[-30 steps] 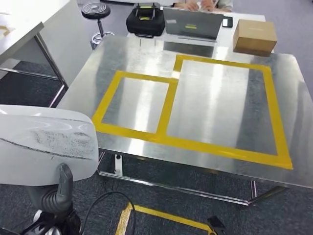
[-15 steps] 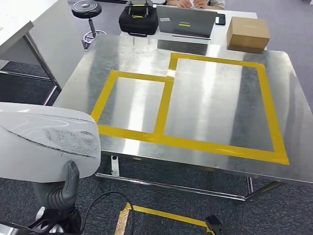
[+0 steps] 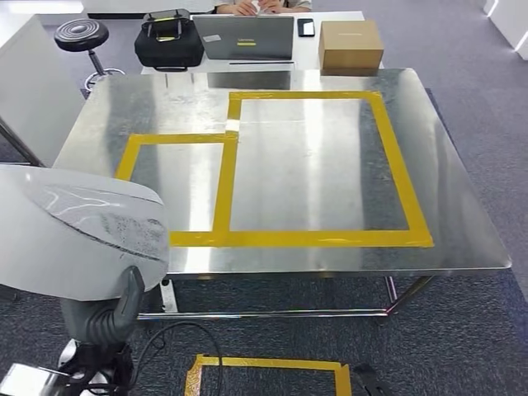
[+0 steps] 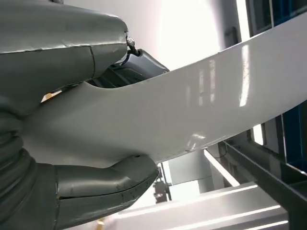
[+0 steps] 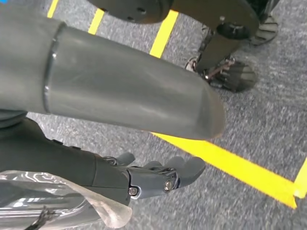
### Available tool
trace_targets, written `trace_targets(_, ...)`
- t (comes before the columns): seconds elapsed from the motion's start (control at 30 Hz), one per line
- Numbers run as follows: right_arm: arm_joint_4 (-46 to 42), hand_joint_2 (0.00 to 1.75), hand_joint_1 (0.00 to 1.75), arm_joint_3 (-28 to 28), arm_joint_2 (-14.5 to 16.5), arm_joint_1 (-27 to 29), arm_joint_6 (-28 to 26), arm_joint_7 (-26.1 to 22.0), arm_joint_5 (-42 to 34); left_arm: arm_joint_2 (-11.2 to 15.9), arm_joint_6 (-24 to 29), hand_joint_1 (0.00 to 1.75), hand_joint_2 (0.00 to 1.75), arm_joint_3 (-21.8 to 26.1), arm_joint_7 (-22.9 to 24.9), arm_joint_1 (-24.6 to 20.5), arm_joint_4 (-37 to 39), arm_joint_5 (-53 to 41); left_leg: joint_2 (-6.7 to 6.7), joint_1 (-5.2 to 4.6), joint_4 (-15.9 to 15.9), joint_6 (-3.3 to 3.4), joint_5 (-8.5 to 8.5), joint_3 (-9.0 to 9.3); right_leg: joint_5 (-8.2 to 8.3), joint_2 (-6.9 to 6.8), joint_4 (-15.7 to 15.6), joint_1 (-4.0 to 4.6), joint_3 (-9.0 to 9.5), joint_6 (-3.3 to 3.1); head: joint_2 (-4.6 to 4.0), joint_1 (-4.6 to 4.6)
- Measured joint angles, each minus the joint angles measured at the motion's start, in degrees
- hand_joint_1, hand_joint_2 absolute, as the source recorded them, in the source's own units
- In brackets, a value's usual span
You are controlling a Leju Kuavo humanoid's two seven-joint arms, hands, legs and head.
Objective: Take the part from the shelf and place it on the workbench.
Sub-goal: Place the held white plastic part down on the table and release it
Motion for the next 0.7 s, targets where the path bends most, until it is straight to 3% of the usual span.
trace_targets(0.1, 0.00, 0.00, 0.00, 0.15, 0.14, -0.07, 0.53, -0.10, 0.42, 0.78, 1.23, 1.75, 1.75, 1.28, 1.74, -1.09, 0.18, -5.11, -0.26, -0.15, -2.25, 0.43, 0.22, 0.67, 0.13, 0.11, -0.16, -0.05, -0.33, 0.86, 0.00, 0.04)
trace_targets(0.17, 0.01, 0.00, 0.00, 0.24, 0.17, -0.08, 0.85, -0.22, 0.58, 1.34, 2.50, 1.75, 1.75, 2.33, 3.79, -2.40, 0.40, -10.30, -0.02, 0.13, -2.89, 0.88, 0.63, 0.96, -0.65, -0.65, 0.67, -0.05, -0.86, 1.40, 0.00, 0.16)
trace_targets(0.23, 0.02, 0.00, 0.00, 0.44, 0.26, -0.24, 1.15, -0.34, 0.65, 1.82, 3.81, 1.75, 1.75, 3.38, 6.04, -4.02, 0.69, -16.03, 0.32, 0.40, -3.33, 1.22, 0.92, 1.15, -3.33, -2.09, 5.31, -0.13, -3.20, 1.81, 0.00, 0.46)
trace_targets(0.3, 0.02, 0.00, 0.00, 0.79, 0.34, -0.33, 1.56, -0.46, 0.72, 2.55, 5.04, 1.75, 1.75, 4.38, 8.69, -5.65, 1.58, -22.24, 0.65, 0.45, -3.34, 1.30, 0.94, 1.06, -6.43, -2.93, 12.85, -0.34, -6.89, 2.22, 0.00, 0.63)
trace_targets(0.33, 0.02, 0.00, 0.00, 0.96, 0.35, -0.31, 1.75, -0.49, 0.74, 2.97, 5.41, 1.75, 1.75, 4.75, 10.01, -6.45, 2.26, -25.05, 0.81, 0.47, -3.32, 1.29, 0.94, 1.03, -6.98, -3.06, 15.27, -0.43, -8.11, 2.40, 0.00, 0.62)
trace_targets(0.37, 0.02, 0.00, 0.00, 1.12, 0.35, -0.30, 1.96, -0.51, 0.75, 3.46, 5.63, 1.75, 1.75, 5.10, 11.22, -7.40, 3.09, -27.55, 0.93, 0.52, -3.29, 1.25, 0.92, 1.02, -6.40, -3.14, 15.60, -0.52, -8.32, 2.56, 0.00, 0.63)
trace_targets(0.4, 0.02, 0.00, 0.00, 1.25, 0.34, -0.33, 2.14, -0.50, 0.76, 3.89, 5.67, 1.75, 1.75, 5.36, 12.12, -8.31, 3.87, -29.18, 1.01, 0.59, -3.23, 1.17, 0.89, 1.03, -4.78, -3.24, 13.47, -0.62, -7.31, 2.66, 0.00, 0.64)
trace_targets(0.47, 0.02, 0.00, 0.00, 1.49, 0.37, -0.55, 2.56, -0.41, 0.79, 4.86, 5.36, 1.75, 1.75, 5.85, 13.67, -10.39, 5.41, -31.51, 1.15, 0.58, -2.90, 0.66, 0.67, 1.01, -1.13, -3.84, 5.42, -0.77, -3.31, 2.83, 0.00, 0.68)
trace_targets(0.53, 0.02, 0.00, 0.00, 1.80, 0.45, -0.86, 3.16, -0.24, 0.87, 6.34, 4.34, 1.75, 1.75, 6.34, 15.88, -13.19, 7.61, -34.56, 1.20, 0.39, -2.49, -0.10, 0.55, 0.78, 0.08, -4.19, 0.50, -0.72, -0.75, 2.37, 0.00, 0.69)
trace_targets(0.63, 0.02, 0.00, 0.00, 2.34, 0.68, -1.02, 4.07, -0.02, 1.09, 9.03, 2.20, 1.75, 1.75, 6.97, 18.90, -18.55, 12.80, -38.56, 1.30, 0.43, -2.64, -1.10, 0.79, 0.69, 0.19, -3.85, 0.04, -0.52, -0.55, 1.09, 0.00, 0.73)
trace_targets(0.7, 0.02, 0.00, 0.00, 2.74, 0.81, -1.08, 4.34, 0.06, 1.21, 10.76, 1.34, 1.75, 1.75, 7.62, 19.58, -21.56, 16.31, -39.21, 1.25, 0.57, -1.26, -1.64, -0.39, 0.17, 0.49, -3.55, -0.07, -0.63, -0.56, 0.32, 0.00, 0.66)
